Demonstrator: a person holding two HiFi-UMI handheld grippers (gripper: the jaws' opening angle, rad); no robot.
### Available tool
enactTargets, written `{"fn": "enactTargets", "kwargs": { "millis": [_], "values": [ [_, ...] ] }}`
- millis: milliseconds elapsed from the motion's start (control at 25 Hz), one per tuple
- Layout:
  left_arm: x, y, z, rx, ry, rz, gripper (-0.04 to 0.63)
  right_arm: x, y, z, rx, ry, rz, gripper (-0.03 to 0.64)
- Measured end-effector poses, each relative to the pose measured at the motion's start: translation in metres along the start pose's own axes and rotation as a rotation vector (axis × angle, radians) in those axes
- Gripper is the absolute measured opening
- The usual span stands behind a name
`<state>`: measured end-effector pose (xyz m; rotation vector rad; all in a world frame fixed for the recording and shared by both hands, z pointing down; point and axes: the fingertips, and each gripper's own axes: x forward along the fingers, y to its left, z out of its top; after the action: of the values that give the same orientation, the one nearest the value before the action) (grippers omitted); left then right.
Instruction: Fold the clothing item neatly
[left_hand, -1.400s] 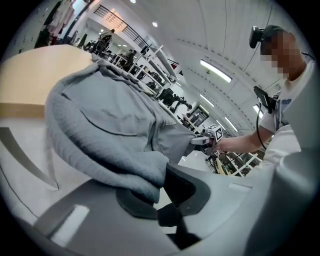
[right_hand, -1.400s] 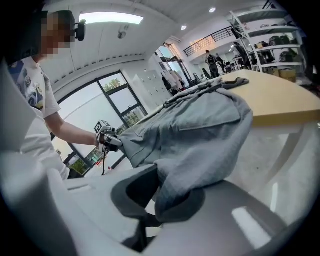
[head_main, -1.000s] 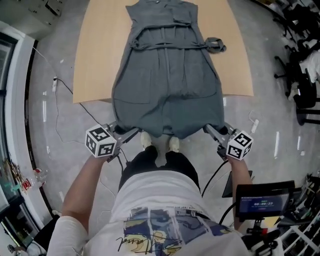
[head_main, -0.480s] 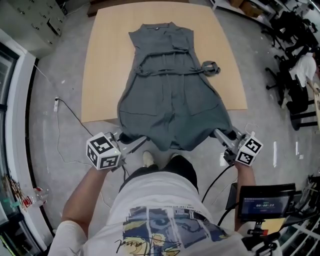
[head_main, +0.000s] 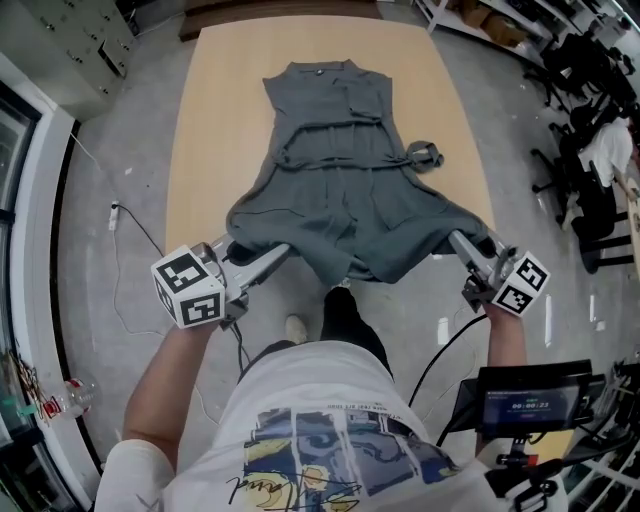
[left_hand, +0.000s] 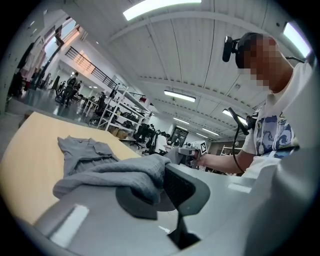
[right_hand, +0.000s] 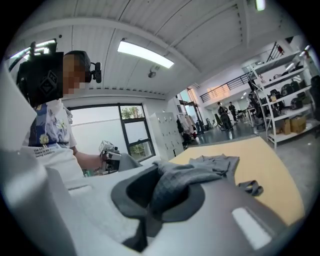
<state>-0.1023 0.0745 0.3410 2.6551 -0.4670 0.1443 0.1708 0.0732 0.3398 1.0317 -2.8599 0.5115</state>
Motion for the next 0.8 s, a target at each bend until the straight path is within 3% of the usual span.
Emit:
{"fn": "enactTargets", "kwargs": {
  "millis": [240,480,800],
  "values": [
    [0.001,0.025,0.044,0.034,-0.048,0.074,0.021,0.025,-0.02,0.041,-0.059,-0.027,0.054,0.015],
    [0.029,0.076,0.088,0.065,-0.064,0.133,0.021,0.06,-0.075,0.084,-0.116,-0.024,0.111,0.015],
    [0.028,0.102,0.111,0.099,-0.081,0.207,0.021,0.084,-0.096,0.1,-0.162,-0.028,0.149,0.015]
  ]
}}
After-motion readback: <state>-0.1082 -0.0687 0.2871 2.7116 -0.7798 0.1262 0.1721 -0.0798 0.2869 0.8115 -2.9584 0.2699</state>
